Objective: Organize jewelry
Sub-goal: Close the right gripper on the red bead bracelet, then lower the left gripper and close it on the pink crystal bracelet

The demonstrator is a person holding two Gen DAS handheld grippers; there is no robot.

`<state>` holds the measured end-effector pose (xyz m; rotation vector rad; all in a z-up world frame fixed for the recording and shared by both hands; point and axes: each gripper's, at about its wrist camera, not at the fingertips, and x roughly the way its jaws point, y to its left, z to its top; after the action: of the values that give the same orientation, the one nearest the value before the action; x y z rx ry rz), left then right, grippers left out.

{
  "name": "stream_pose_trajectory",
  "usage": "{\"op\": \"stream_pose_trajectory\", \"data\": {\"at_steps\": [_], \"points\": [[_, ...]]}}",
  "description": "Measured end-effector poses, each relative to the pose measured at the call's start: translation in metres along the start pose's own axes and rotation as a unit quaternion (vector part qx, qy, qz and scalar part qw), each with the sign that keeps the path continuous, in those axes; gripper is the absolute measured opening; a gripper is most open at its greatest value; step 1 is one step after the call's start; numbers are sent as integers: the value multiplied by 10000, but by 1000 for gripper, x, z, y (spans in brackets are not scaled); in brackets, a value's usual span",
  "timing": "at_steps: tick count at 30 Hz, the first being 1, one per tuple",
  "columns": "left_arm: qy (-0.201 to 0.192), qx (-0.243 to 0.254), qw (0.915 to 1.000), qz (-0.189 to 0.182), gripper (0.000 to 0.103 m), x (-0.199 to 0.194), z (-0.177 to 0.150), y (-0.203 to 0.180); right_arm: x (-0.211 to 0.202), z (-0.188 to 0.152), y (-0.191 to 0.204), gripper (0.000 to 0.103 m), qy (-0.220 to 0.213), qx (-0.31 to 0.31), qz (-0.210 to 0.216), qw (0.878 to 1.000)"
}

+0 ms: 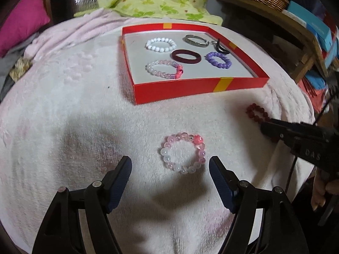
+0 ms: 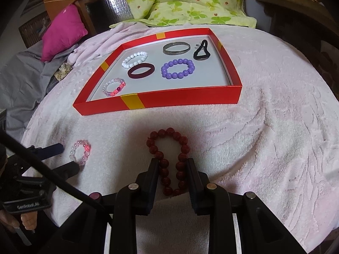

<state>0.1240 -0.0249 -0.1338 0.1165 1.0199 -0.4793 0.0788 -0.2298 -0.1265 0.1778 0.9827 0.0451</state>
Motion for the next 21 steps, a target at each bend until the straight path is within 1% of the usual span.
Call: {"op": "stream_pose_trajectory", "data": {"at_steps": [7,21], "points": [[-77,179,9997,160,76,3,-1,-8,1,0,0,31,12,3,15,10000],[-66,323,9987,380,76,4,-3,-11,3,1,1,33,20,14,-7,10000]]}}
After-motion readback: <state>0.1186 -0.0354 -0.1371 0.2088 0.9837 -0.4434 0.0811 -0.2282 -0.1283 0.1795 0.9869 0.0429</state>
